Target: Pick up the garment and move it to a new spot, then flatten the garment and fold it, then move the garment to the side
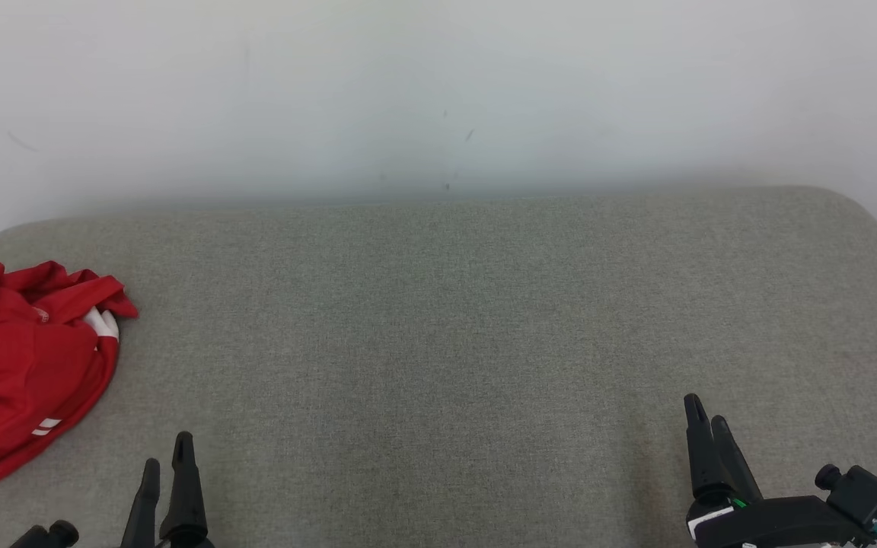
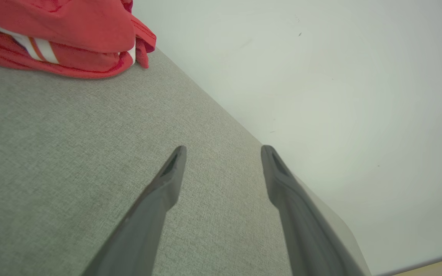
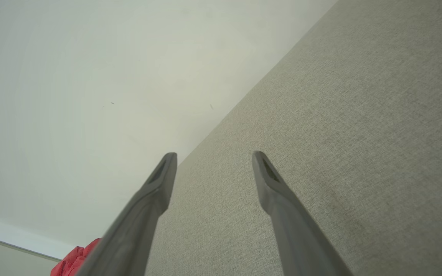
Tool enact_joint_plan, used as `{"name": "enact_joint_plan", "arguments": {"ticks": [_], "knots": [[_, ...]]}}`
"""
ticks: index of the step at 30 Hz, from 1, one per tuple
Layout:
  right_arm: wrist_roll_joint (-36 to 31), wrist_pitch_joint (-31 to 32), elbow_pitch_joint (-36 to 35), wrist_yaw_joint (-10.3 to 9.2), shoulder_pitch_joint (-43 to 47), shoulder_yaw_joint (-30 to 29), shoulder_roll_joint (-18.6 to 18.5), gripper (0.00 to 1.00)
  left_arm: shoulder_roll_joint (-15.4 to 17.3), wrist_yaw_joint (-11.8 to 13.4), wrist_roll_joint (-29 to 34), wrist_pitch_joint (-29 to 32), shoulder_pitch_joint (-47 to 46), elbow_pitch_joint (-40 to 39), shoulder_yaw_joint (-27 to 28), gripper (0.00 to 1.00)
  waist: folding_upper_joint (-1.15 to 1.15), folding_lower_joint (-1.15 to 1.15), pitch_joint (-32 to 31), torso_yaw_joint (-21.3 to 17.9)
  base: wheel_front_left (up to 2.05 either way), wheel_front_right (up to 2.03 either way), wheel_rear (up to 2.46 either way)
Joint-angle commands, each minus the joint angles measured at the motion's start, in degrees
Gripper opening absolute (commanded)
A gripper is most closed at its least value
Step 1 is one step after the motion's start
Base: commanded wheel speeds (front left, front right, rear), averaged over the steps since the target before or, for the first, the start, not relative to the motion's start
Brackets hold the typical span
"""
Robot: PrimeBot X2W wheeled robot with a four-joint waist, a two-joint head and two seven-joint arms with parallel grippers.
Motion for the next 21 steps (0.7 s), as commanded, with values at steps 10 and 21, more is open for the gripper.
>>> {"name": "enact_joint_plan", "arguments": {"ticks": [10, 21], "knots": [[-12.15, -2.10, -1.91, 0.31, 0.43, 1.18, -0.14, 1.00, 0.79, 1.52, 11.28, -2.17, 0.39, -2.06, -1.98, 1.00, 0.00, -0.01, -0.19, -0.06, 0.00, 0.00, 0.00], [-20.23, -3.93, -1.94, 0.34, 1.03, 1.33, -0.14, 1.00, 1.20, 3.18, 17.89, -4.00, 1.22, -0.35, -1.97, 1.00, 0.00, -0.01, -0.55, -0.14, 0.00, 0.00, 0.00]]}}
